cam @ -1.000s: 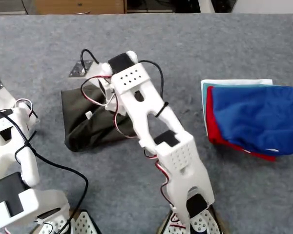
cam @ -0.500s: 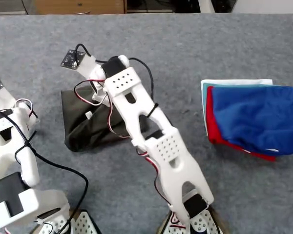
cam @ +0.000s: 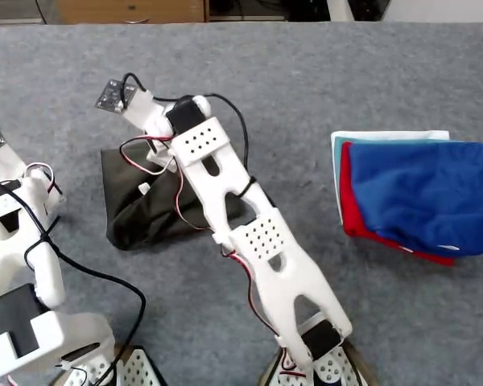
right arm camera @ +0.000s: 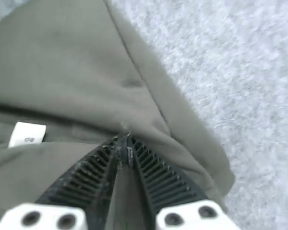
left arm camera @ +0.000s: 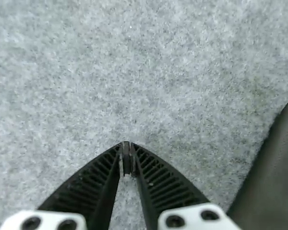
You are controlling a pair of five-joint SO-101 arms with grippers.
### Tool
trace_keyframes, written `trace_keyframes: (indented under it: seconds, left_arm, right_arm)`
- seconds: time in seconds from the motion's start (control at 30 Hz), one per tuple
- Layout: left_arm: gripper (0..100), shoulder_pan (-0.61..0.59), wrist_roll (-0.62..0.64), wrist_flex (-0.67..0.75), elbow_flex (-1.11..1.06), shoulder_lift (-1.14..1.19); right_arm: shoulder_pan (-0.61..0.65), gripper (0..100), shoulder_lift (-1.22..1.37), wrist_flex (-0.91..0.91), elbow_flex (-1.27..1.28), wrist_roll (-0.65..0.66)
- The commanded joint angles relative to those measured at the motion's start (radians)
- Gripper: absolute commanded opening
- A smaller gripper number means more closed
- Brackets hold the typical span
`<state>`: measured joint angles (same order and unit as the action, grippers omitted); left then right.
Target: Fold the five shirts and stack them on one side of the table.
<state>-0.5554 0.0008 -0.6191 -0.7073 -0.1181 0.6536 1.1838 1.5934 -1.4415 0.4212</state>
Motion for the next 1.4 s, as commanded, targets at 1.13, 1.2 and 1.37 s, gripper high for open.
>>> trace_keyframes:
  seconds: [1.13, 1.2, 1.37]
  left_arm:
    - [2, 0.006, 0.000, 0.012, 0.020, -0.005]
    - [2, 0.006, 0.000, 0.014, 0.020, -0.005]
    - [2, 0.005, 0.000, 0.014, 0.021, -0.005]
  right_arm:
    - [-0.027, 0.3, -0.140, 0.193, 0.160, 0.038]
    - [-0.027, 0.3, -0.209, 0.193, 0.216, 0.038]
    - [-0.031, 0.2, -0.343, 0.193, 0.469, 0.038]
